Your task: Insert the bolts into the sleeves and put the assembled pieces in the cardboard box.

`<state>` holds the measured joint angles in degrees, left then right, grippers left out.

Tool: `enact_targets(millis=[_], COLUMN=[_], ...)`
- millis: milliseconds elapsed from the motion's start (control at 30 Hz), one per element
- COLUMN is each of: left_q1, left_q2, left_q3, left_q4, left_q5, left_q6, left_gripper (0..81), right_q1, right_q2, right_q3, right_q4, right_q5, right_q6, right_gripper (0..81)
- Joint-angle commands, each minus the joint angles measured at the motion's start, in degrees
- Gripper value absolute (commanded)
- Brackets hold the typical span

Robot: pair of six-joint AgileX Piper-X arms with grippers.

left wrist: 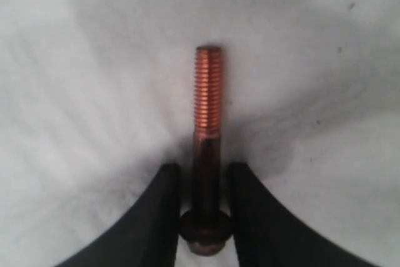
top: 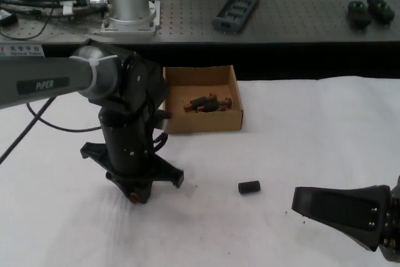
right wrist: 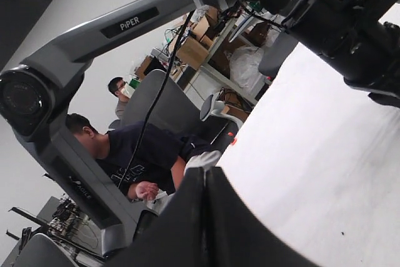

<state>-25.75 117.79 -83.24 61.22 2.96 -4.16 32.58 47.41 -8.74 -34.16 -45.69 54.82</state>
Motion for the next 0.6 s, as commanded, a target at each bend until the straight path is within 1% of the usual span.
enact_targets(millis=[0, 167, 367, 467, 567], left_q1=[-1.28, -3.11, -6.78, -8.34, -9.44], left_q2=[1.5, 0.76, -4.72, -7.86, -9.21], left_q3=[0.58, 0.58, 0.58, 0.58, 0.58], left_q4=[9.69, 14.22, 10.47, 9.51, 10.14], left_q5=[0.17, 0.39, 0.98, 4.75, 10.4], left_q6=[13.86, 23.08, 33.22, 39.14, 43.6], left_gripper=[9.6, 9.6, 9.6, 9.6, 9.6], right_q1=[0.28, 0.28, 0.28, 0.28, -0.42], right_q2=[-0.7, -0.7, -0.7, -0.7, -0.7], right_q3=[-0.17, -0.17, -0.17, -0.17, -0.17], right_q4=[-0.88, -0.88, 0.62, 2.64, 3.92], right_q5=[0.16, 0.16, 0.16, 0.16, 0.16], right_q6=[-0.61, -0.89, -3.59, -6.97, -9.86], right_gripper=[1.8, 1.8, 1.8, 1.8, 1.8])
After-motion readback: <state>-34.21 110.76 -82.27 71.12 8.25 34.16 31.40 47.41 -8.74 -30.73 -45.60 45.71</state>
